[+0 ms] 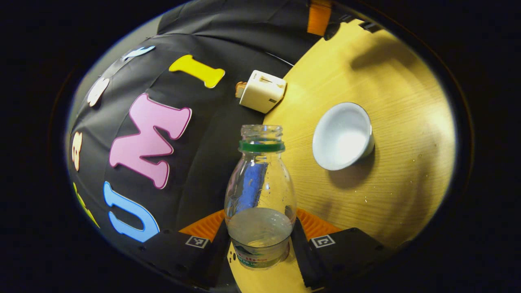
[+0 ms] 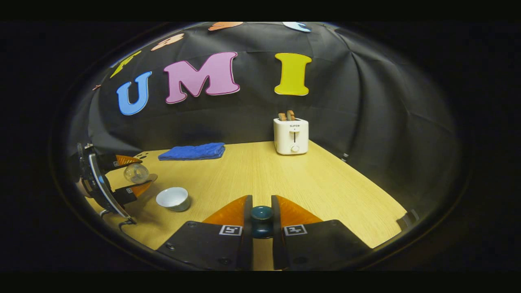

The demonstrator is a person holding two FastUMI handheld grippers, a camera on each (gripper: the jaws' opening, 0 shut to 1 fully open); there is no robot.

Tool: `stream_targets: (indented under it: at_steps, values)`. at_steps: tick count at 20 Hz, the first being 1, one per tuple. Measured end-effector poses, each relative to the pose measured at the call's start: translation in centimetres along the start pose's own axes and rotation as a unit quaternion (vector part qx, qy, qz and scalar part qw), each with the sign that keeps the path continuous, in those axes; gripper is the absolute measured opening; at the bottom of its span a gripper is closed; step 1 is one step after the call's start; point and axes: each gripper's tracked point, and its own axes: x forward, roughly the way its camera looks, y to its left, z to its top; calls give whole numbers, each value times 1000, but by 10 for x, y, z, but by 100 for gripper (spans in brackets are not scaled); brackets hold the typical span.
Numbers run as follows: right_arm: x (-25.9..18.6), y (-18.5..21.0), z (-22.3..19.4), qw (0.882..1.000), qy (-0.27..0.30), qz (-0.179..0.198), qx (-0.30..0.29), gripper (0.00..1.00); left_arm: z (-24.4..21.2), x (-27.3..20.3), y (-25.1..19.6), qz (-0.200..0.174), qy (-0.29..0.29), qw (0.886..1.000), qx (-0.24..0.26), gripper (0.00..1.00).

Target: Open the teacup lid with one hand, grasp the water bottle and pour water into the teacup with the other hand; after pouring, place the water bottle on the coaster and then close the teacup lid.

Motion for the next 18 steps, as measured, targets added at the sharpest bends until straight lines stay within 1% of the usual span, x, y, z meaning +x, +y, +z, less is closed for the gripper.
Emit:
stream_targets:
  at_steps: [1,2,5,6,7,8,10,11,12,13,14,18]
  values:
    - [-1,0,-1,1000,1,1,1,27,0,1,-1,0,1,1000,12,76]
    - [-1,0,-3,1000,2,2,1,22,1,3,-4,-1,3,1000,24,77]
    - [1,0,-7,1000,4,4,-3,23,4,10,-8,-3,6,998,67,76]
    - [1,0,-9,1000,6,3,-2,27,3,12,-9,-7,7,997,73,76]
    - [1,-1,-9,1000,5,3,2,27,2,14,-10,-8,7,997,78,76]
    - [1,1,-10,1000,5,5,7,22,2,16,-6,-8,7,996,85,76]
    - [1,4,-13,1000,9,9,9,22,5,18,-4,-4,3,994,109,76]
    - [1,5,-14,1000,9,10,8,27,6,18,-4,-2,-1,992,124,76]
    - [0,7,-15,1000,10,12,7,27,5,16,-4,-3,-4,990,138,76]
    - [0,9,-15,1000,10,14,7,23,4,17,-4,-7,-2,989,145,76]
    - [0,10,-15,1000,10,16,7,27,3,19,-2,-11,-1,989,149,76]
    - [0,8,-19,1000,14,16,9,27,1,21,2,-13,6,984,178,76]
